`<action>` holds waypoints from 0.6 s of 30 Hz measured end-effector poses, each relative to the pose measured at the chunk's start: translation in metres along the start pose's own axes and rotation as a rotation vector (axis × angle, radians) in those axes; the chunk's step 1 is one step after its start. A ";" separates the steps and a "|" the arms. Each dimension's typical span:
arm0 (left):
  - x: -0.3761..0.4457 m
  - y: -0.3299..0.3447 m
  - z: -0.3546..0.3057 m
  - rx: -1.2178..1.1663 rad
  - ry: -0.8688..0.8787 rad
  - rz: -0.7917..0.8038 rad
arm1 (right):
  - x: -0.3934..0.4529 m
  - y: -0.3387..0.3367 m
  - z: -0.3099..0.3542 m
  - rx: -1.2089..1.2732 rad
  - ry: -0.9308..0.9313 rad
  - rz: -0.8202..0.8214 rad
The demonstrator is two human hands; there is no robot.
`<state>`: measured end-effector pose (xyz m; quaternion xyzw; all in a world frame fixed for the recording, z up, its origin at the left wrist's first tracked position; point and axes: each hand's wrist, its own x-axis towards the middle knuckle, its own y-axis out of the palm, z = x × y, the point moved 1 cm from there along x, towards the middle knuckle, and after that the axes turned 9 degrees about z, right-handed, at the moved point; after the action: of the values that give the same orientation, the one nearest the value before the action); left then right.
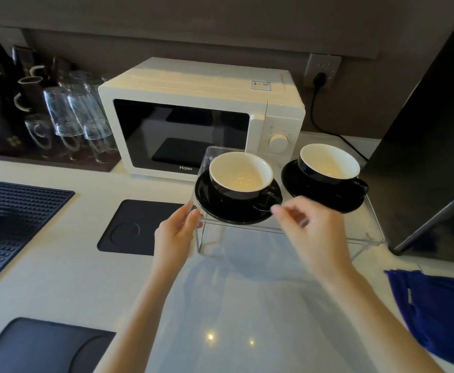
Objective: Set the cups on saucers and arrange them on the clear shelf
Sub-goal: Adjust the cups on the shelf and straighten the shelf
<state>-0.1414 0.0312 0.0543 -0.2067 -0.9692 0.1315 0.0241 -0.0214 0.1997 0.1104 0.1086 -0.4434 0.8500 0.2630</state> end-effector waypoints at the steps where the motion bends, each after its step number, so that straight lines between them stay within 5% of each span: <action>1: 0.000 0.000 0.000 0.004 0.003 -0.001 | -0.005 0.011 0.006 -0.072 -0.113 -0.016; 8: 0.001 -0.002 -0.004 -0.014 0.002 0.029 | 0.001 0.059 0.015 -0.277 -0.236 0.057; 18: 0.004 -0.007 -0.007 -0.066 -0.018 0.069 | 0.017 0.059 0.011 -0.181 -0.226 0.142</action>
<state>-0.1477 0.0282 0.0625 -0.2397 -0.9655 0.1019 0.0041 -0.0686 0.1690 0.0827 0.1478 -0.5514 0.8054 0.1594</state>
